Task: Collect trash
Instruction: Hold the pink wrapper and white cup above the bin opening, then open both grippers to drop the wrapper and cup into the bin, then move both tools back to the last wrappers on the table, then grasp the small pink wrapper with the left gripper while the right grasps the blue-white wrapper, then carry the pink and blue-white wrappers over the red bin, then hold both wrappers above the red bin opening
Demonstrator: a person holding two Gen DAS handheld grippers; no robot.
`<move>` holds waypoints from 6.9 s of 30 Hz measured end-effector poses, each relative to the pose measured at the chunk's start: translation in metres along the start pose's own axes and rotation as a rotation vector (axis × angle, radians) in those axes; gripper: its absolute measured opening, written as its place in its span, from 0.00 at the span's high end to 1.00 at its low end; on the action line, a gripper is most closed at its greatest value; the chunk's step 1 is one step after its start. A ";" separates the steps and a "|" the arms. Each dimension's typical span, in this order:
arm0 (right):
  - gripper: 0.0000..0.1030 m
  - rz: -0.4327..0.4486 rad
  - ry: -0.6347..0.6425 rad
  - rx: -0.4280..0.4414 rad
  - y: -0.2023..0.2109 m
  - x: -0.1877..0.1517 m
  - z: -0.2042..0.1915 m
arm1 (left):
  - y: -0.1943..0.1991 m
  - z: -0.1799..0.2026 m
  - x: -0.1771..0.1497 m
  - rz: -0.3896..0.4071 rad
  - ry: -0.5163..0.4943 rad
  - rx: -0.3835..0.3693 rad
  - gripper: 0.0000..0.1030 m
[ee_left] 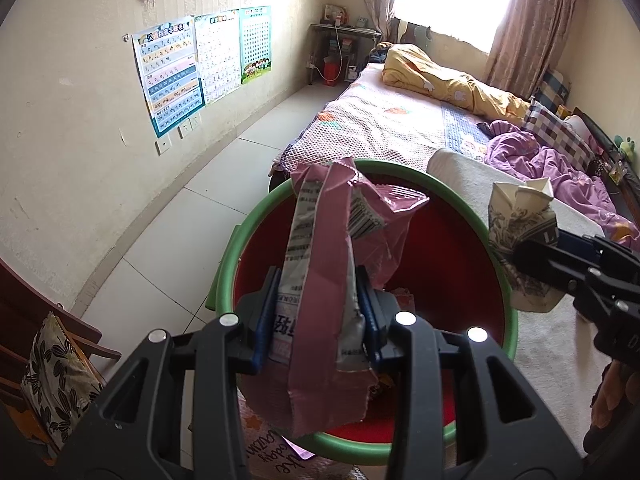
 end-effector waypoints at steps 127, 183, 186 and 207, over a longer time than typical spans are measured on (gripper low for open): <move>0.82 0.039 -0.011 -0.077 0.111 -0.050 0.103 | 0.047 0.160 -0.050 0.093 -0.036 -0.059 0.54; 0.82 -0.014 0.027 -0.057 0.037 -0.025 0.028 | 0.023 0.057 -0.022 0.076 -0.027 -0.013 0.53; 0.82 -0.017 0.025 -0.059 0.036 -0.025 0.025 | 0.023 0.060 -0.022 0.076 -0.028 -0.012 0.53; 0.82 -0.031 0.026 -0.064 0.027 -0.017 0.023 | 0.004 0.054 -0.019 0.050 -0.034 -0.017 0.53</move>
Point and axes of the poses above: each gripper's, at about its wrist camera, not at the fingertips, and y roughly against the way its jaws point, z to its right, x to its top, the point moved 4 cm from there along -y, roughly the way its jaws point, and after that the axes turned 6 degrees about y, right-handed, at the moved point
